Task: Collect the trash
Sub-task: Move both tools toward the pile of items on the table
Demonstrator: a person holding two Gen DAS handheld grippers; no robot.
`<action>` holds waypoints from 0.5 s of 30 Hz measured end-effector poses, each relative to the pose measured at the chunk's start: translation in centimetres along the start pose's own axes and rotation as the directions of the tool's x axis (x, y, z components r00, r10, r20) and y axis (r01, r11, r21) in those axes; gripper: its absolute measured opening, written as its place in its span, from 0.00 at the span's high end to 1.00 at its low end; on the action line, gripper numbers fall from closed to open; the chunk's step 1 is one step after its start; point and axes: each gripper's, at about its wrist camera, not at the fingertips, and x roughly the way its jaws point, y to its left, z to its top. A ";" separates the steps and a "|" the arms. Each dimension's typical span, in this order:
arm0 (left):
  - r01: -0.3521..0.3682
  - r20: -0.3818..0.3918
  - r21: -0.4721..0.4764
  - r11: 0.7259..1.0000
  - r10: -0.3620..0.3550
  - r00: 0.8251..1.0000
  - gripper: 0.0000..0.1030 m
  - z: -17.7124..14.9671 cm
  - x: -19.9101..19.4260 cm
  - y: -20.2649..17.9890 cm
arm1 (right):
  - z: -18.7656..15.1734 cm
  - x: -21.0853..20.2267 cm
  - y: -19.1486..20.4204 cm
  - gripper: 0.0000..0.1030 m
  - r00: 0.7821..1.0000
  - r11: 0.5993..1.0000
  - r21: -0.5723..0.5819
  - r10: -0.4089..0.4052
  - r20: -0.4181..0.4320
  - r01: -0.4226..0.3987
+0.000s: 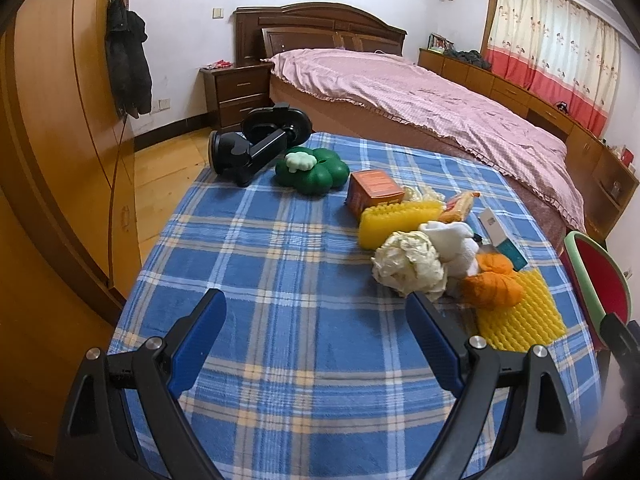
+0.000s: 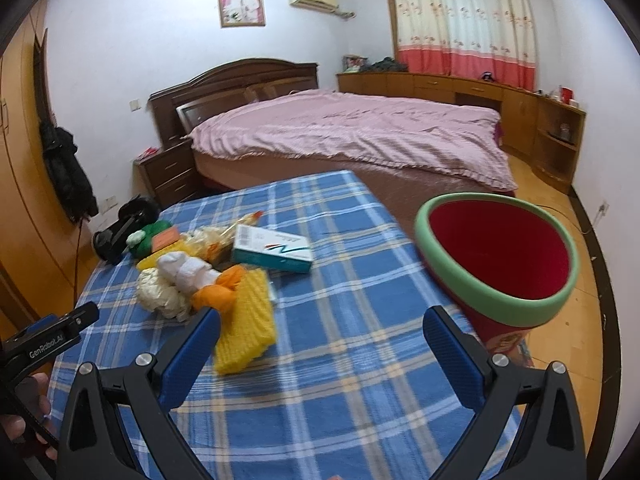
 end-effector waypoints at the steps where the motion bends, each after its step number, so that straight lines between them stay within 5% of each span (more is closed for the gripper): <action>1: 0.002 -0.006 -0.001 1.000 -0.002 1.000 0.12 0.1 0.2 0.1 | 0.0 0.4 0.4 0.00 1.000 1.000 -0.005 0.002 -0.008 -0.002; 12: 0.028 -0.062 0.001 1.000 -0.028 0.998 0.12 1.0 4.1 0.9 | -0.4 5.3 2.8 0.00 0.993 0.999 -0.035 0.007 -0.115 -0.011; 15: 0.052 -0.085 -0.007 0.999 -0.052 0.995 0.12 1.4 5.3 1.0 | -0.6 6.3 3.0 0.11 0.990 0.999 -0.031 0.001 -0.142 -0.005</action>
